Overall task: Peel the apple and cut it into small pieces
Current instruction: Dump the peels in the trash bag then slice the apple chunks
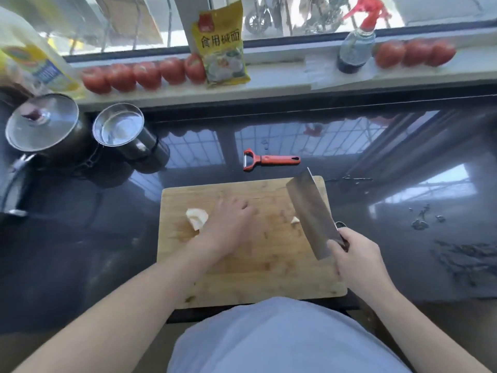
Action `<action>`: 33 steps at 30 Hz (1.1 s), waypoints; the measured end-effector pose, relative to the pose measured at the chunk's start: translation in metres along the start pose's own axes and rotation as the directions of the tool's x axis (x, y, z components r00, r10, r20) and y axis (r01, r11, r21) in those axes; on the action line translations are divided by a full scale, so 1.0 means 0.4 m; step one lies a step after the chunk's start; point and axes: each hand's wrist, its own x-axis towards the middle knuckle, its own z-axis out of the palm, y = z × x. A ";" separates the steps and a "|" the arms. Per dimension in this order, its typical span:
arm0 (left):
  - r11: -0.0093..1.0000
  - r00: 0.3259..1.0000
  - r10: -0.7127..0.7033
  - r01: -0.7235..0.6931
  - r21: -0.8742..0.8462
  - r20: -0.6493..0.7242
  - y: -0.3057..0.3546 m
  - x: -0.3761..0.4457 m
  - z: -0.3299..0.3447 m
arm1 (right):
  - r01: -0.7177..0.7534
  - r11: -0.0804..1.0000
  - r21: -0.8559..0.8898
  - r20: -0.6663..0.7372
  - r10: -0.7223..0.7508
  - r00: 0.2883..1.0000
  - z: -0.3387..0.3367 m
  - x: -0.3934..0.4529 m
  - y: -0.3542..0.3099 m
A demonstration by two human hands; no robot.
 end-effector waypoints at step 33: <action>0.209 0.620 -0.512 0.761 -0.614 0.595 0.217 -0.107 0.096 | 0.509 0.655 -0.559 0.323 -0.393 0.861 0.107 -0.106 -0.009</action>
